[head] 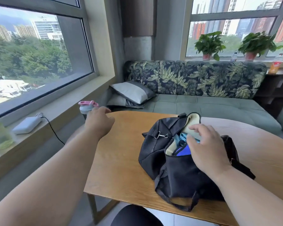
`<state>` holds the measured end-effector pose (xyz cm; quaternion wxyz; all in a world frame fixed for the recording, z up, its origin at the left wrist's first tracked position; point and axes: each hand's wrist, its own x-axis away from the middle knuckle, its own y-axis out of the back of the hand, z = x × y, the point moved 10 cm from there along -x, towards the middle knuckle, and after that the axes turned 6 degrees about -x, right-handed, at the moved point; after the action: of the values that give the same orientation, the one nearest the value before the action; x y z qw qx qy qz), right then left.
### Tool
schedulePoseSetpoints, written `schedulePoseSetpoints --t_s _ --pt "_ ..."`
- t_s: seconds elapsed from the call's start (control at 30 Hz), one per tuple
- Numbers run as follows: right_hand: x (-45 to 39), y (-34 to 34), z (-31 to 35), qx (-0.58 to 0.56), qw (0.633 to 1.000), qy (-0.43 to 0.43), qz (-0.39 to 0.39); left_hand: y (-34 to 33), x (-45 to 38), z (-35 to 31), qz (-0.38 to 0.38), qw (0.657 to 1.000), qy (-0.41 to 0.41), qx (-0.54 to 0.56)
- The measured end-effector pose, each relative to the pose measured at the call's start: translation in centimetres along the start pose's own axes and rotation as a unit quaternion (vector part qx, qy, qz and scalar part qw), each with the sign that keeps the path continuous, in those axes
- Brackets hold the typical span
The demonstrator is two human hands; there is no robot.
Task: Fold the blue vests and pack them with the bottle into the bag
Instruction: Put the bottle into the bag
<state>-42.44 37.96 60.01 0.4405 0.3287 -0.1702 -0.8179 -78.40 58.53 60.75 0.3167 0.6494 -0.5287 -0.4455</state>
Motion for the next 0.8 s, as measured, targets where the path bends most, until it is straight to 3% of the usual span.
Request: schedulePoseSetpoints --t_s 0.27,0.53,0.8 --pt "-1.5 -6.5 1.6 -0.027 0.995 0.001 0.092 -1.6 -7.1 5.4 0.024 0.986 0.044 -0.161" --pt "-1.6 -8.2 -0.1 -0.036 0.993 -0.025 0.111 -3.4 -11.7 8.8 0.059 0.983 0.083 -0.154" --pt "-1.6 -8.2 -1.4 -0.039 0.992 -0.038 0.111 -3.1 -14.2 9.2 0.002 0.988 0.071 -0.141"
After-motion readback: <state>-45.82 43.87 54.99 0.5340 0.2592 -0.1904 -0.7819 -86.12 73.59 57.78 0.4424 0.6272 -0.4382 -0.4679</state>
